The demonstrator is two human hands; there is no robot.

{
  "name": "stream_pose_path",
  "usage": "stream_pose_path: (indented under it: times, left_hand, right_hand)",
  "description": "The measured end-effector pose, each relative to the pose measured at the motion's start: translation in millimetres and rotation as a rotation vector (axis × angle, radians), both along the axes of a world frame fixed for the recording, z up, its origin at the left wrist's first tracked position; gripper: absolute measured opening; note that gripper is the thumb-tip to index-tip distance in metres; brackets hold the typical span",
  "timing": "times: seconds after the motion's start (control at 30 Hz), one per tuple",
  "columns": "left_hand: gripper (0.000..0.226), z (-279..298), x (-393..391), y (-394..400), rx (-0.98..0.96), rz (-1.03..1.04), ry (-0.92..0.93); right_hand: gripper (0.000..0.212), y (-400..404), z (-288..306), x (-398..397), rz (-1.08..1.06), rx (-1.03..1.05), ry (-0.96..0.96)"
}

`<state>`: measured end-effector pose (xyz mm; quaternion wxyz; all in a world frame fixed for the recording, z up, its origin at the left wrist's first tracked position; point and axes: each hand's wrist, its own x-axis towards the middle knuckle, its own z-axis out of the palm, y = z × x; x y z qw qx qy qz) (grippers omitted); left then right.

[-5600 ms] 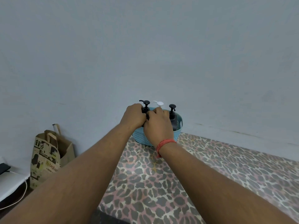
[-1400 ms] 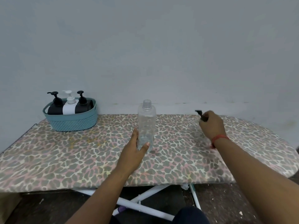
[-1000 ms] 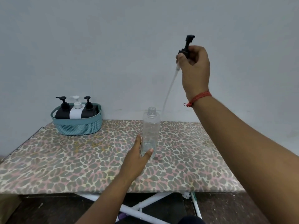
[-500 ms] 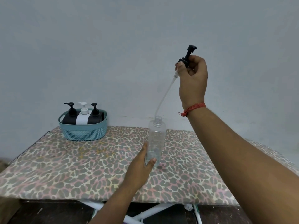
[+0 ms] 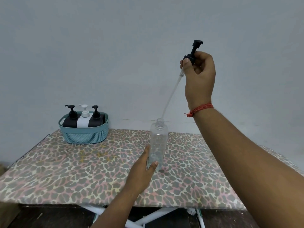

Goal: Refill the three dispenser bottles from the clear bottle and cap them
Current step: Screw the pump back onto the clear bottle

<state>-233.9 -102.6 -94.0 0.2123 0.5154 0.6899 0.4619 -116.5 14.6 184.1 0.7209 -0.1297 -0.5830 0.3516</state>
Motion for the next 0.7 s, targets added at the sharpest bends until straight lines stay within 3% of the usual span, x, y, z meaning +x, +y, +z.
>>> stream_pose_path:
  times: [0.3,0.6,0.7]
  left_hand:
    - [0.073,-1,1,1,0.0,0.016,0.002]
    - [0.074,0,1,1,-0.003,0.017,0.01]
    - [0.075,1,2,2,-0.004,0.014,0.002]
  right_hand:
    - [0.021,-2,-35,-6,-0.006,-0.078,-0.143]
    - [0.024,-5,-98,-5,0.059,-0.126,-0.495]
    - [0.029,-9,-108,-5,0.078,-0.12,-0.524]
